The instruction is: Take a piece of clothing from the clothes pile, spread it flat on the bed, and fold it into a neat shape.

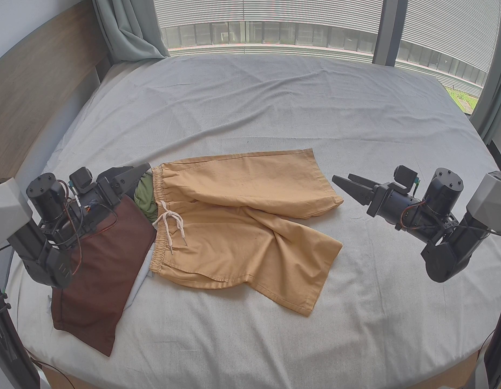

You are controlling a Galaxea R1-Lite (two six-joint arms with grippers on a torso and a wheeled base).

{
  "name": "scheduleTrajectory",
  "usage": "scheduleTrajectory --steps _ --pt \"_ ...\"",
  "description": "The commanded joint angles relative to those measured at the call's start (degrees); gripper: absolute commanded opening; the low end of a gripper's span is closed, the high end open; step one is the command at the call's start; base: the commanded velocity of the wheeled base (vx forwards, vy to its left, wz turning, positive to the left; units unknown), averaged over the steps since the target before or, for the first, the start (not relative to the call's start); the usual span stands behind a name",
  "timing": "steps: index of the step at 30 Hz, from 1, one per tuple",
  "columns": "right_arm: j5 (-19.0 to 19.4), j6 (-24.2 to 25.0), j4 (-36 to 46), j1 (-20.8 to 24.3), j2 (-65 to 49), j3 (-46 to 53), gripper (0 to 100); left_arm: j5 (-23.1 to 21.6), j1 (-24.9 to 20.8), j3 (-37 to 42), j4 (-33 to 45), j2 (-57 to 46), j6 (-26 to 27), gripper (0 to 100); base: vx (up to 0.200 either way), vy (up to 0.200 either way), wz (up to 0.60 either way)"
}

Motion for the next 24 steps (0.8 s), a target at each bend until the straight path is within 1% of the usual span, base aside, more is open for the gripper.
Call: scheduleTrajectory --steps 1,8,9,13,15,18,19,20,21,24 --pt "0.0 -0.1 -0.8 0.7 -3.4 4.1 100 -2.1 1.4 3.7 0.0 -6.5 0.0 100 0.000 0.000 0.00" --pt "0.2 -0.5 -1.6 0.6 -5.1 9.6 100 -5.3 1.9 6.1 0.1 -8.5 0.0 100 0.000 0.000 0.00" --pt "1.1 -0.6 -1.6 0.4 -5.5 10.5 100 -6.5 2.4 6.2 0.0 -8.6 0.1 100 0.000 0.000 0.00" --pt "2.6 -1.3 -1.6 -0.3 -5.7 10.6 100 -7.5 2.6 6.7 0.0 -9.1 0.2 100 0.000 0.000 0.00" --pt "2.6 -1.4 -1.6 -0.2 -5.7 10.8 100 -7.6 2.6 7.3 0.0 -9.5 0.2 100 0.000 0.000 0.00" --pt "2.6 -1.5 -1.6 0.0 -5.7 11.2 100 -8.9 2.9 7.7 0.1 -9.8 0.1 100 0.000 0.000 0.00" --pt "2.6 -1.6 -1.6 0.2 -5.6 11.5 100 -11.1 4.1 8.3 0.0 -10.2 0.2 100 0.000 0.000 0.00" --pt "2.6 -1.6 -1.6 0.2 -5.6 11.5 100 -11.3 4.2 8.4 0.1 -10.3 0.2 100 0.000 0.000 0.00" --pt "2.6 -1.7 -1.6 0.3 -5.6 11.6 100 -13.8 4.9 9.6 0.1 -10.9 0.4 100 0.000 0.000 0.00" --pt "2.6 -2.3 -1.6 0.3 -5.5 11.8 100 -16.7 5.2 11.4 0.1 -12.4 2.7 100 0.000 0.000 0.00"
